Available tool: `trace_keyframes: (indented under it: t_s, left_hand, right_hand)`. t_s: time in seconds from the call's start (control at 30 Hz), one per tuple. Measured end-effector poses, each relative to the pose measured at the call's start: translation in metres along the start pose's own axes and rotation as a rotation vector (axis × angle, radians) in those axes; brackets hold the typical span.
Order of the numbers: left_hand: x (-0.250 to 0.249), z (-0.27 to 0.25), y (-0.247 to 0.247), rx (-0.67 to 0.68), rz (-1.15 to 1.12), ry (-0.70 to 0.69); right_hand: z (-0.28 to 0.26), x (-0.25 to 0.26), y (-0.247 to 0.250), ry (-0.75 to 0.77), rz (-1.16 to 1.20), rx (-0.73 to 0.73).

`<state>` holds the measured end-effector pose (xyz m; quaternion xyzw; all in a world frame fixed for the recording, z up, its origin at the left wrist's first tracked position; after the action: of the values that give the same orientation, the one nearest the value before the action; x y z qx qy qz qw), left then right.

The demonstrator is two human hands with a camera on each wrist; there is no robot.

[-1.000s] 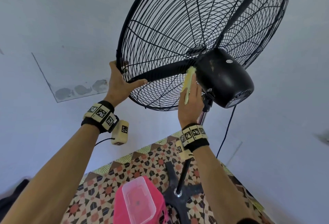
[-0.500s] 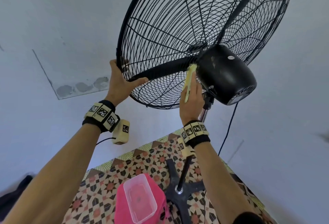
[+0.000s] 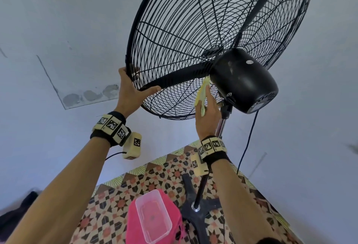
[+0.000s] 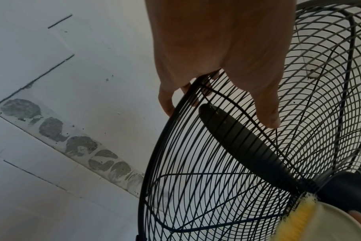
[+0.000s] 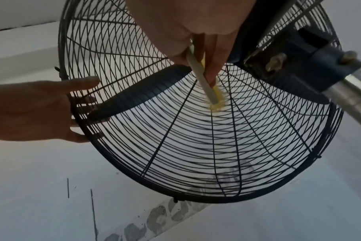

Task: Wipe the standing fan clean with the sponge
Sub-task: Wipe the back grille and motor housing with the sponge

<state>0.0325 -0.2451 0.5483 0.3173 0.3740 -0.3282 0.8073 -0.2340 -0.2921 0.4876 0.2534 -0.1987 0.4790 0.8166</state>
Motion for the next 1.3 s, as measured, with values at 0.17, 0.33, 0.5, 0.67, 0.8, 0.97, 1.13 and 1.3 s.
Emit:
trace_keyframes:
  t_s: [0.17, 0.33, 0.5, 0.67, 0.8, 0.97, 1.13, 1.3]
  left_hand:
    - [-0.006, 0.0, -0.003, -0.003, 0.024, -0.015]
    - [-0.004, 0.001, -0.002, -0.005, 0.013, -0.005]
    - [-0.003, 0.001, -0.002, 0.013, 0.012, 0.0]
    - [-0.007, 0.003, -0.004, 0.013, 0.018, -0.01]
    - [-0.005, 0.002, -0.002, 0.006, 0.019, -0.001]
    - [-0.006, 0.002, -0.004, 0.014, 0.024, -0.003]
    - [-0.004, 0.004, -0.003, 0.012, 0.026, -0.008]
    - [0.0, 0.002, -0.001, 0.001, 0.017, 0.017]
  right_hand:
    - [0.005, -0.002, 0.025, -0.034, 0.07, -0.072]
    - [0.005, 0.0, 0.01, -0.259, 0.265, -0.126]
    - [-0.016, 0.005, 0.002, -0.307, 0.263, 0.009]
    - [0.003, 0.001, 0.016, -0.399, 0.364, -0.203]
    - [-0.013, 0.01, -0.003, -0.415, 0.353, -0.131]
    - [-0.024, 0.007, -0.001, -0.393, 0.337, -0.051]
    - [-0.002, 0.008, 0.009, -0.381, 0.339, -0.257]
    - [-0.02, 0.008, -0.006, -0.408, 0.41, -0.195]
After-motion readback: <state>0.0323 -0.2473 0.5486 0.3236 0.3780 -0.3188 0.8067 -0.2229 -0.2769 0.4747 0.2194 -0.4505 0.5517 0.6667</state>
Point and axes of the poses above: each hand's wrist, its own z-axis towards the middle knuckle, its own y-axis out of the back of the hand, x = y × z, the point moved 4 cm from there along z, towards the middle knuckle, and after that the axes turned 3 degrees about y, right-handed, at the moved point
